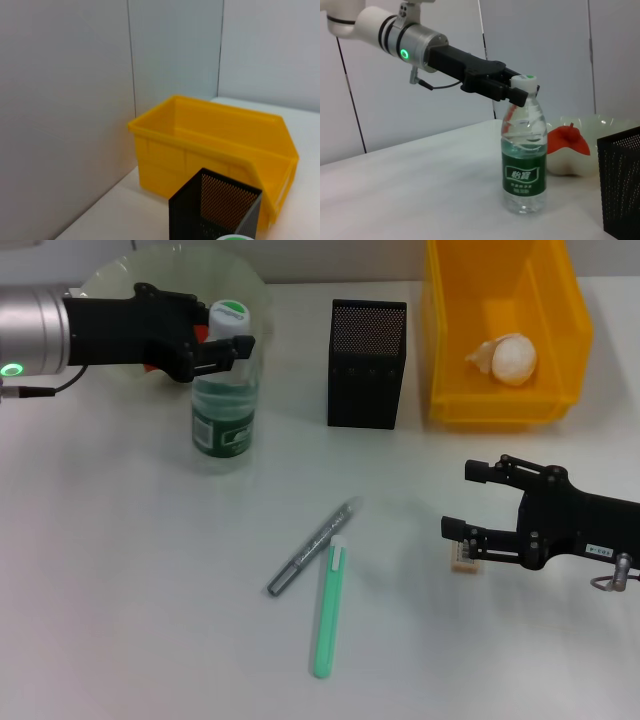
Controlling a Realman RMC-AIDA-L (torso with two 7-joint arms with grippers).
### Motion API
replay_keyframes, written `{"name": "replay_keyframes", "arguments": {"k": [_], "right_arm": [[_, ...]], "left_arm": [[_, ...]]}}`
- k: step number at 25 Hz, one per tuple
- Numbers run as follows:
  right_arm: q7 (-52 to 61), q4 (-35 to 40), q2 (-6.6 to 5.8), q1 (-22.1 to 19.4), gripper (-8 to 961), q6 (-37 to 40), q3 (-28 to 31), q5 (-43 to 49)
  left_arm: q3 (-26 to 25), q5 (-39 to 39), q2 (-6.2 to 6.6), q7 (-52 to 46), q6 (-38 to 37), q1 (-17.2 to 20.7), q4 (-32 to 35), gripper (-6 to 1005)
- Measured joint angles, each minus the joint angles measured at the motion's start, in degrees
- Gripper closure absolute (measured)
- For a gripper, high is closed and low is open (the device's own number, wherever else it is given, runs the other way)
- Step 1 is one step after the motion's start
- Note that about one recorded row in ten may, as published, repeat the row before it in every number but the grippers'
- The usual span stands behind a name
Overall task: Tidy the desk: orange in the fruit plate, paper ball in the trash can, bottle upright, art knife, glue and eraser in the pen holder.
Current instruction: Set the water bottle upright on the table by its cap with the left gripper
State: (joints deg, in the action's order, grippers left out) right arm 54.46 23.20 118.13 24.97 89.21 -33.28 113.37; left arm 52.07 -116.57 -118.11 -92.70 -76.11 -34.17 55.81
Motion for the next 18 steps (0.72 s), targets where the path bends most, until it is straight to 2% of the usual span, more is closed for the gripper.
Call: {"name": "replay_keyframes", "arguments": {"k": [15,18], "right_arm": [[0.0,0.1,0.86,0.3,130,0.1,-0.2,0.0],[-0.2,-0.1,0.87,0.4,130,0.1,-0.2,0.0]], "left_arm": [[-0.9,11.7,0.75,6.9,-4.1,5.9,-1.3,555],[-2.0,15.9,0.63,10.3,-5.9,8.6,-1.5,555]]}}
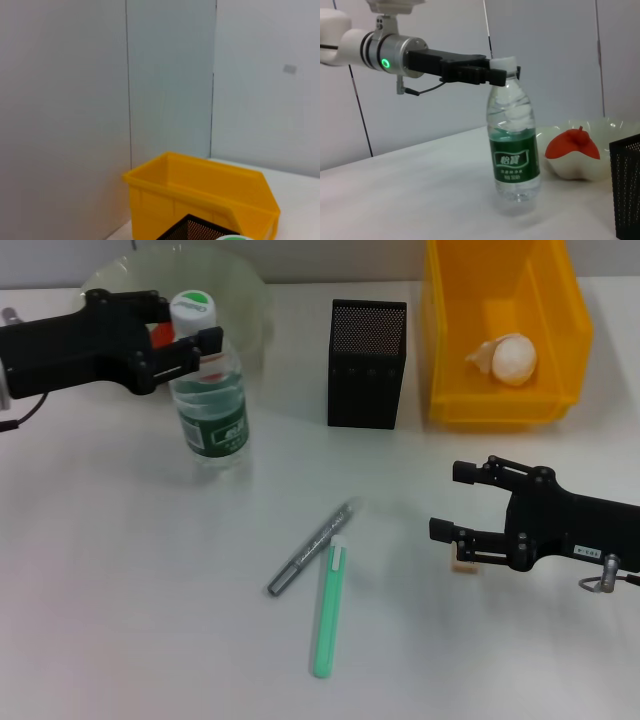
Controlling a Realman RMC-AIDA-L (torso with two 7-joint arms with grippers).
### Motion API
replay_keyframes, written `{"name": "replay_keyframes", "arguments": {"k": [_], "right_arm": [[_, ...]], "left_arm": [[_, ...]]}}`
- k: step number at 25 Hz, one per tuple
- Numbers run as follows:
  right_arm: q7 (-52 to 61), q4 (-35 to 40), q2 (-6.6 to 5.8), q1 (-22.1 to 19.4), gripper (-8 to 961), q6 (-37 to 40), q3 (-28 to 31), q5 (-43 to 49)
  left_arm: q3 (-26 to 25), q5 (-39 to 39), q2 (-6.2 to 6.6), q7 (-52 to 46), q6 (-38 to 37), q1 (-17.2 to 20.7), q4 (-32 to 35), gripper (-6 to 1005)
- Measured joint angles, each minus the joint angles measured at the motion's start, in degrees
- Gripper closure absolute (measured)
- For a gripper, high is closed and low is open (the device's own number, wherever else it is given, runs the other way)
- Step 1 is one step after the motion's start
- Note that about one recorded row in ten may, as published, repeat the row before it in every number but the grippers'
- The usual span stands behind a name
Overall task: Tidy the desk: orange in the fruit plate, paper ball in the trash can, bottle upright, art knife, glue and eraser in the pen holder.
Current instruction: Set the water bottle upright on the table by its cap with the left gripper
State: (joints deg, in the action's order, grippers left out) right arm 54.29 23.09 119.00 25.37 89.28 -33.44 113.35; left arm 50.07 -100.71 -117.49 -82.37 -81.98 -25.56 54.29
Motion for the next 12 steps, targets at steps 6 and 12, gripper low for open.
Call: {"name": "replay_keyframes", "arguments": {"k": [6,12], "right_arm": [[0.2,-0.1,0.0,0.3,131,0.0,-0.1,0.0],[0.5,-0.1,0.0,0.8,131,0.0,-0.1,-0.1]], "left_arm": [[-2.2,1.7,0.44,1.0,-1.1,1.1,-1.8,555],[-4.7,1.8,1.0,2.3,-2.5,1.4,-3.8,555]]}}
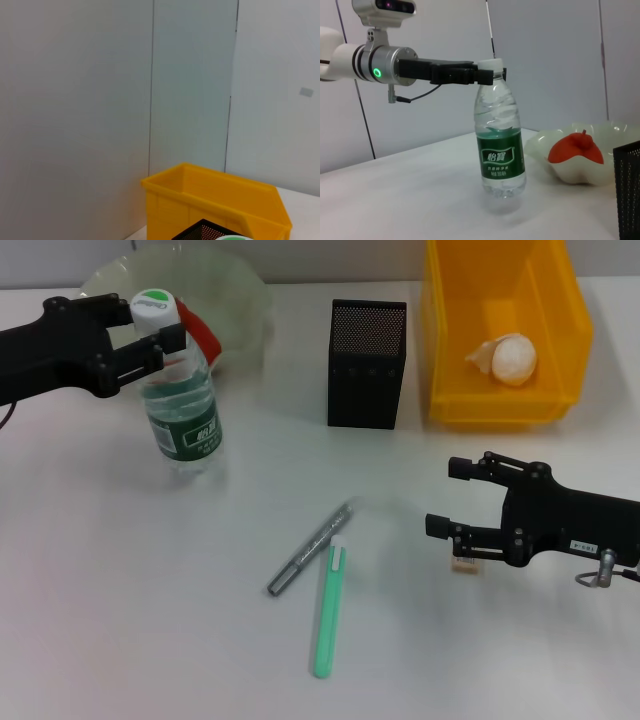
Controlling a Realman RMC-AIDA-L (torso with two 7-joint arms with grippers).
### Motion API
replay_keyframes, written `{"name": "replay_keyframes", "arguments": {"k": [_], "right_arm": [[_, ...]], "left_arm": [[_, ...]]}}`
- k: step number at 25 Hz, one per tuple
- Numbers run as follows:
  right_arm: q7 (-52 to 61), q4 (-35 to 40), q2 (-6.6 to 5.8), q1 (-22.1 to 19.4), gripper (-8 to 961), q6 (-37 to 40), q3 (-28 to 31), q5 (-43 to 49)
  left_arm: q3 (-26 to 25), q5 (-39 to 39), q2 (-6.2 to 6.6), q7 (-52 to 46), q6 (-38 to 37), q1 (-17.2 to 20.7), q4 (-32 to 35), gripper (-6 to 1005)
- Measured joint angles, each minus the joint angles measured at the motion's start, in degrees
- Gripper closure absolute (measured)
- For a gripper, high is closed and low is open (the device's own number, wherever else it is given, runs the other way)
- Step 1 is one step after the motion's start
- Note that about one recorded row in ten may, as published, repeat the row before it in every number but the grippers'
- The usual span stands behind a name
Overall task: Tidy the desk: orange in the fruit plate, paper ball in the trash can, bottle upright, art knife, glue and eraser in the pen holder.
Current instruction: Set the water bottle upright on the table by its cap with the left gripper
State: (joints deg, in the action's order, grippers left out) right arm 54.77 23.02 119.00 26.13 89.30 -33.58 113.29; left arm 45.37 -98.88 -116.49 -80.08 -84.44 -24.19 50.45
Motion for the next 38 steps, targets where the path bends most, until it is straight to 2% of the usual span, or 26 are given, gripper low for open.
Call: {"name": "replay_keyframes", "arguments": {"k": [5,14,19,26,27,30,38], "right_arm": [[0.3,-0.1,0.0,0.8,131,0.0,0.0,0.3],[0.4,-0.3,0.0,1.8,131,-1.2,-0.1,1.2],[0.4,-0.3,0.0,1.8,132,-1.6,-0.1,1.3],[0.2,-0.3,0.0,1.8,132,-1.6,-0.1,1.3],[0.2,-0.3,0.0,1.8,132,-1.6,-0.1,1.3],[0.2,-0.3,0.0,1.8,132,-1.6,-0.1,1.6],[0.3,-0.2,-0.07,1.7,132,-1.6,-0.1,1.9]], "left_arm": [[-0.5,0.1,0.15,0.9,-0.7,0.3,-0.3,555],[-4.7,0.4,0.4,2.0,-0.9,1.4,-0.5,556],[-8.2,0.5,0.62,4.5,-0.1,1.6,-3.3,556],[-9.4,0.5,0.76,5.1,0.4,1.5,-4.5,556],[-12.5,0.5,0.71,7.0,1.6,1.4,-6.1,556],[-13.8,0.5,0.48,8.9,4.3,1.3,-8.1,556],[-13.9,0.6,-0.48,12.2,9.0,0.2,-10.4,556]]}}
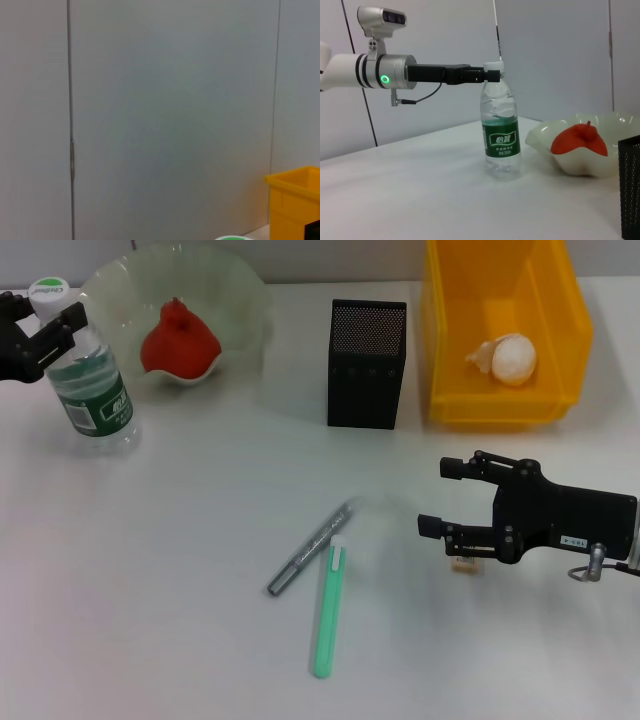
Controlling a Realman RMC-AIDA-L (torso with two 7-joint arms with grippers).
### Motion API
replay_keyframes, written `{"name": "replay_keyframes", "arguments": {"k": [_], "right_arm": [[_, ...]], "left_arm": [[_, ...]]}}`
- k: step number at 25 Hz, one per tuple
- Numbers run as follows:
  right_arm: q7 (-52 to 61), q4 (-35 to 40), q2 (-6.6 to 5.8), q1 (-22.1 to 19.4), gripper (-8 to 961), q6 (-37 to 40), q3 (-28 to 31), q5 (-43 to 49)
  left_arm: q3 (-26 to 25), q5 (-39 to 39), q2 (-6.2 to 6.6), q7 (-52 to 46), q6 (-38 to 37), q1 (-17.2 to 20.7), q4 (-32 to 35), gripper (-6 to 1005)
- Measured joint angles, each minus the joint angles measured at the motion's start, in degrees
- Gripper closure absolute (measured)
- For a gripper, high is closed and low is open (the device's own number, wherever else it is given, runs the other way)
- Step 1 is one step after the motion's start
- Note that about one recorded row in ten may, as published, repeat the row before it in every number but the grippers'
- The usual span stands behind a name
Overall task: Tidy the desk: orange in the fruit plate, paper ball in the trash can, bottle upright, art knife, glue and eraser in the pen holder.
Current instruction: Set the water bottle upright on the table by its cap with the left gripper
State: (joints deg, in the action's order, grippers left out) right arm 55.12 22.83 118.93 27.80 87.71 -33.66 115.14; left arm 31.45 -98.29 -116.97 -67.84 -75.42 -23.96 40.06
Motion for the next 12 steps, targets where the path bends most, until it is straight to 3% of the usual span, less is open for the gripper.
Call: {"name": "replay_keyframes", "arguments": {"k": [12], "right_arm": [[0.0,0.2,-0.02,-0.2,133,0.1,0.0,0.1]], "left_arm": [[0.1,0.0,-0.3,1.1,2.4,-0.9,-1.2,545]]}}
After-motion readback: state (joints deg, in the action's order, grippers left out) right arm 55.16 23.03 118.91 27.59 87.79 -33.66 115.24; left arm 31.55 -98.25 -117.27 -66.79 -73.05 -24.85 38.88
